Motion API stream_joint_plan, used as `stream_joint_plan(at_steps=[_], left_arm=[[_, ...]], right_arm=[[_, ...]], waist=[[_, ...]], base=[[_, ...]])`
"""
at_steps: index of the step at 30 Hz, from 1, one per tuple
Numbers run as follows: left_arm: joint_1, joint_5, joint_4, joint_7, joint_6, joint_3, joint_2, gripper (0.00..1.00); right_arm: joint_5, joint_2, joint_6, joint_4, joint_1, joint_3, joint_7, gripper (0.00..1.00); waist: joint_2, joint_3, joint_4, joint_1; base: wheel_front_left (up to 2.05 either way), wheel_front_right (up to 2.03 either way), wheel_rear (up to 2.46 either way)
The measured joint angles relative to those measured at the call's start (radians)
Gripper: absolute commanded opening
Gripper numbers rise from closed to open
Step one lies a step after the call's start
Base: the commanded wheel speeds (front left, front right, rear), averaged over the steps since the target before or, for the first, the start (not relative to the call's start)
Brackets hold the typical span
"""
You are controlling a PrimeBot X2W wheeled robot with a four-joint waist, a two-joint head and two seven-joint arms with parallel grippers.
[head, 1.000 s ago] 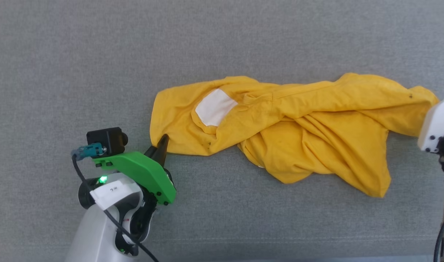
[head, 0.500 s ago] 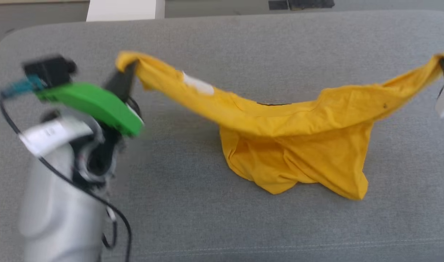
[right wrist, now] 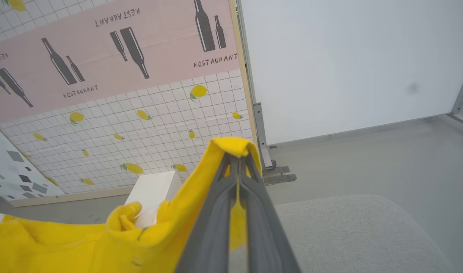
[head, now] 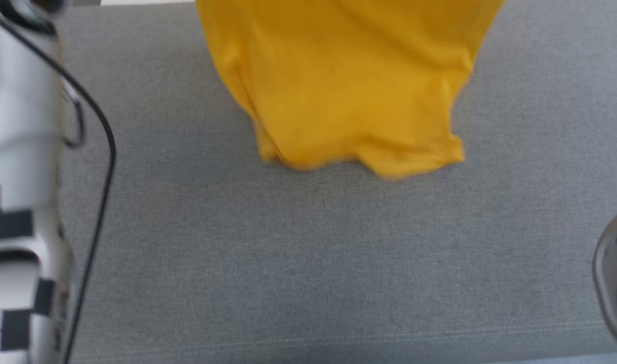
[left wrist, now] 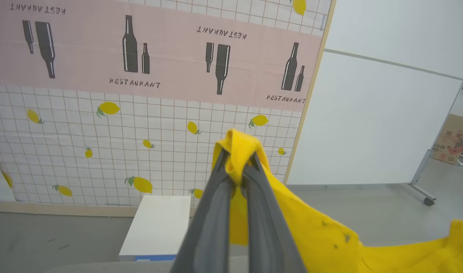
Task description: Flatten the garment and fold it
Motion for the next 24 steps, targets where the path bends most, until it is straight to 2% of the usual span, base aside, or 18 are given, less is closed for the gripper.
stream_joint_plan(at_steps=[4, 10, 14, 17, 24], left_arm=[[-0.188, 0.081, 0.076, -0.073, 0.001, -0.025, 0.040, 0.00], [-0.353, 0.115, 0.157, -0.191, 0.014, -0.012, 0.057, 0.00], [-0.373, 0.102, 0.210, -0.256, 0.018, 0.017, 0.064, 0.00], [-0.368, 0.080, 0.250, -0.289, 0.009, 0.034, 0.068, 0.00], [-0.283, 0.016, 0.312, -0.340, -0.049, 0.066, 0.072, 0.00]], right_arm=[[-0.086, 0.015, 0.000, 0.063, -0.157, -0.008, -0.108, 0.00], [-0.143, 0.026, 0.000, 0.143, -0.334, -0.054, -0.311, 0.00], [-0.136, 0.027, 0.000, 0.203, -0.394, -0.068, -0.394, 0.00], [-0.117, 0.028, 0.000, 0.232, -0.403, -0.086, -0.416, 0.00], [-0.060, 0.014, 0.000, 0.214, -0.334, -0.044, -0.427, 0.00]], waist=[[0.0000, 0.050, -0.005, 0.0000], [0.0000, 0.124, -0.017, 0.0000], [0.0000, 0.173, -0.024, 0.0000], [0.0000, 0.206, -0.024, 0.0001], [0.0000, 0.257, -0.002, 0.0002]], base=[[0.00, 0.00, 0.00], [0.00, 0.00, 0.00], [0.00, 0.00, 0.00], [0.00, 0.00, 0.00], [0.00, 0.00, 0.00]])
